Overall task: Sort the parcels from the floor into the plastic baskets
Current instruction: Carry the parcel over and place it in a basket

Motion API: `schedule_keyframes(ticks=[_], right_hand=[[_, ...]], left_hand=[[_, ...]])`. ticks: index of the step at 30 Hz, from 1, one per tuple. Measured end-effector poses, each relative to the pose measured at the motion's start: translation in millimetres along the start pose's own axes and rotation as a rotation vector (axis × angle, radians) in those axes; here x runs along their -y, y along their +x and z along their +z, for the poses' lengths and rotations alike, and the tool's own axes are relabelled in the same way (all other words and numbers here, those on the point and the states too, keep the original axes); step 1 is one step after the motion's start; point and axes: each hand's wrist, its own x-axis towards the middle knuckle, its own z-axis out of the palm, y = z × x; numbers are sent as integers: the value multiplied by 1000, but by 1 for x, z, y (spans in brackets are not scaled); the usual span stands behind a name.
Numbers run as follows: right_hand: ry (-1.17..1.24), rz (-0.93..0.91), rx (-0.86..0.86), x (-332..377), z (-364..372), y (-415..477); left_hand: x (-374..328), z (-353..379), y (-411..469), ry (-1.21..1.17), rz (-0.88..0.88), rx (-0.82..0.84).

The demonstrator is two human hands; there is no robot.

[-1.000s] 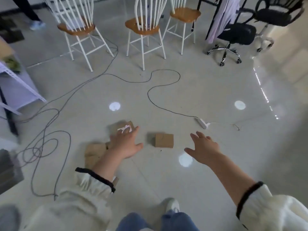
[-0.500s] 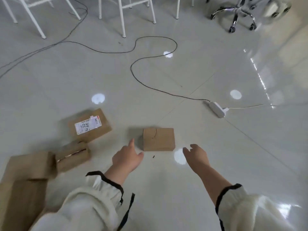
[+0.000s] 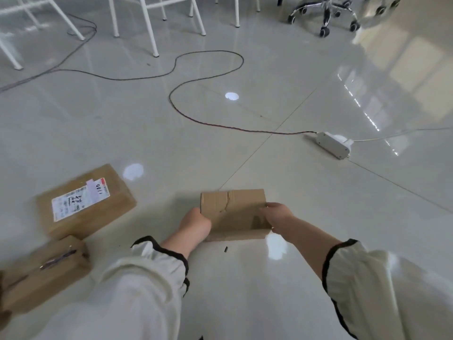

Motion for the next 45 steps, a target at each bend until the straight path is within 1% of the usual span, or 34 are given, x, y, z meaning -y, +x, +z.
schedule_keyframes(ticks=[2, 3, 5, 6, 7, 8, 11, 12, 14, 19, 21, 23, 24, 26, 29, 31, 33, 36, 37, 40, 42, 43, 45], right_hand=[[44, 64, 52, -1, -9, -1], [83, 98, 99, 0, -16, 1], [122, 156, 203, 2, -28, 7], [108, 179, 237, 2, -33, 12], [77, 198, 254, 2, -35, 17], [41, 215, 261, 2, -36, 20], [-16, 230, 253, 1, -34, 19], [-37, 221, 249, 0, -34, 19], [-76, 182, 259, 0, -39, 18], [-73, 15, 328, -4, -53, 17], [-160, -19, 358, -7, -52, 13], [-323, -48, 401, -11, -49, 8], [-390, -62, 408, -12, -47, 6], [-462, -95, 394, -13, -46, 5], [-467, -129, 380, -11, -49, 4], [-477, -115, 416, -10, -49, 4], [-487, -36, 491, -13, -46, 1], [-511, 84, 546, -15, -37, -2], [-525, 102, 546, -15, -34, -4], [-545, 138, 521, -13, -28, -6], [-550, 144, 500, -11, -26, -7], [-556, 153, 492, -10, -25, -7], [-578, 196, 472, -8, -23, -9]], left_hand=[[-1, -5, -3, -41, -42, -22], [-1, -8, -3, -143, -86, 5], [0, -12, -3, -393, -218, 124], [2, -14, -3, -457, -270, 184], [4, -14, -2, -477, -295, 208], [5, -14, -1, -482, -300, 194], [10, -14, -1, -452, -252, 55], [10, -15, -2, -446, -235, 44], [11, -17, -4, -444, -203, 89], [14, -24, -7, -258, -59, 206], [16, -24, -9, -226, -62, 295], [20, -19, -13, -149, -45, 368], [23, -15, -14, -108, -13, 360], [27, -11, -12, -111, 96, 279], [38, -13, -6, -170, 256, 161], [49, -12, -7, -74, 308, 133], [60, -8, -12, 61, 296, 218], [68, -3, -23, -2, 184, 462], [66, -4, -28, 22, 152, 494], [64, -8, -32, 193, 83, 490], [61, -12, -31, 266, 39, 488], [58, -14, -30, 290, 29, 442], [54, -19, -20, 297, 49, 189]])
